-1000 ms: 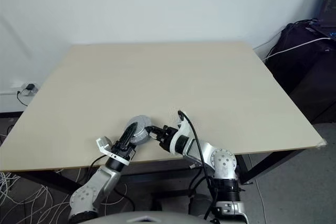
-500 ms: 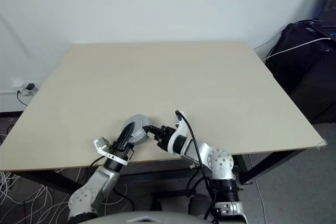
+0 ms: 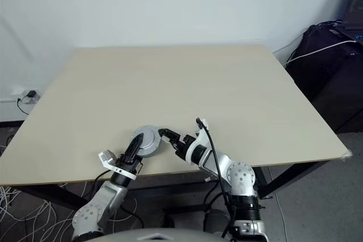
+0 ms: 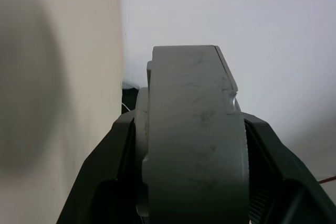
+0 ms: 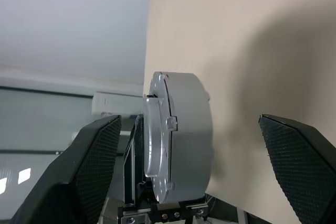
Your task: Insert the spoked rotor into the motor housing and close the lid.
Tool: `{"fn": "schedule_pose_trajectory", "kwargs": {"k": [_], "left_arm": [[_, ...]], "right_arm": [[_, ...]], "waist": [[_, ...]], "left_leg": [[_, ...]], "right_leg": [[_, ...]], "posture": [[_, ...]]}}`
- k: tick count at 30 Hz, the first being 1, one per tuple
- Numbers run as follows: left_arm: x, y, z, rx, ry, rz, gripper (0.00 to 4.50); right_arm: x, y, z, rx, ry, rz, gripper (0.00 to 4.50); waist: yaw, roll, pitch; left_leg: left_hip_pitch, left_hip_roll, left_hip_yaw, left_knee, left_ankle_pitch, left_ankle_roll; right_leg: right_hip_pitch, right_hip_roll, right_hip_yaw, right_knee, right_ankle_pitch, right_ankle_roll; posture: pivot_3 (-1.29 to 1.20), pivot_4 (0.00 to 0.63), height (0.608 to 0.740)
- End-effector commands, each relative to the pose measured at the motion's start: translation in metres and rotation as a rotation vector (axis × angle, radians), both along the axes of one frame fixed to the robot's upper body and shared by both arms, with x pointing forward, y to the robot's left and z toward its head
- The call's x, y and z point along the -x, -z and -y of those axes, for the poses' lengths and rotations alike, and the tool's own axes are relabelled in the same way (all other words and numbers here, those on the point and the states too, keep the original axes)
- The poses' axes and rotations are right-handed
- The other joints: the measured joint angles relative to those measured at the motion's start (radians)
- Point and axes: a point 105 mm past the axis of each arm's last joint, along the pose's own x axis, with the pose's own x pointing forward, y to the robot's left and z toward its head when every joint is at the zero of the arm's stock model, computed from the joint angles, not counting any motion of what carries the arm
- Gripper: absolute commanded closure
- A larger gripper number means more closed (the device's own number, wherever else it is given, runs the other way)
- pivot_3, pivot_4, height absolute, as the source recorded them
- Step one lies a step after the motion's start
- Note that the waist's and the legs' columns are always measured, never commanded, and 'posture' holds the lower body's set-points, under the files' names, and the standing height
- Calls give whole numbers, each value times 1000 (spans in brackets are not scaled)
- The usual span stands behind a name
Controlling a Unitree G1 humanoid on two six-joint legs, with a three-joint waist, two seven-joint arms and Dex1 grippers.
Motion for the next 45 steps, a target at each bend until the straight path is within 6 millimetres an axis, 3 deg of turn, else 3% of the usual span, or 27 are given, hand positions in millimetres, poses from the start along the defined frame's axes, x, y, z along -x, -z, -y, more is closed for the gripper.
{"fn": "schedule_pose_trajectory", "kwargs": {"k": [1,6,12,18,25,29,37,45], "left_arm": [[-11,-11,1,7,-107,49,2358],[-26,-11,-17,-56,-255,22,2359],[-49,-33,-39,-73,-404,60,2359],[-71,-41,-61,-122,-515,48,2360],[-96,-37,-87,-182,-642,-19,2360],[-107,-36,-101,-209,-696,-45,2360],[-117,-26,-121,-250,-791,-124,2360],[-114,-18,-137,-266,-867,-181,2360]], "right_arm": [[-3,-17,0,-37,26,64,0],[-5,-21,9,70,45,179,0],[-5,-26,20,190,72,342,0],[3,-29,20,260,50,471,0],[4,-33,26,448,79,748,0],[5,-22,35,622,80,879,0],[7,-5,45,763,79,927,0],[12,3,52,879,88,1009,0]], "waist": [[0,0,0],[1,0,0],[10,-4,1],[11,-6,1],[13,-10,1],[13,-13,3],[10,-18,6],[11,-19,6]], "left_leg": [[0,0,0,0,0,0],[0,0,0,0,0,0],[-1,-1,0,1,0,0],[0,-1,0,1,2,4],[0,-1,0,4,3,4],[-1,-1,0,7,3,4],[0,0,0,11,1,1],[-1,0,0,13,2,-3]], "right_leg": [[0,0,0,0,0,0],[0,-1,0,0,0,0],[0,0,-1,0,0,0],[2,2,-1,-1,0,0],[6,4,-1,0,1,2],[6,5,-1,-1,2,4],[6,5,-1,0,4,6],[6,5,-1,0,5,7]], "posture": [[0,0,740],[0,0,740],[0,0,740],[0,0,740],[0,0,740],[0,0,740],[0,0,740],[0,0,740]]}}
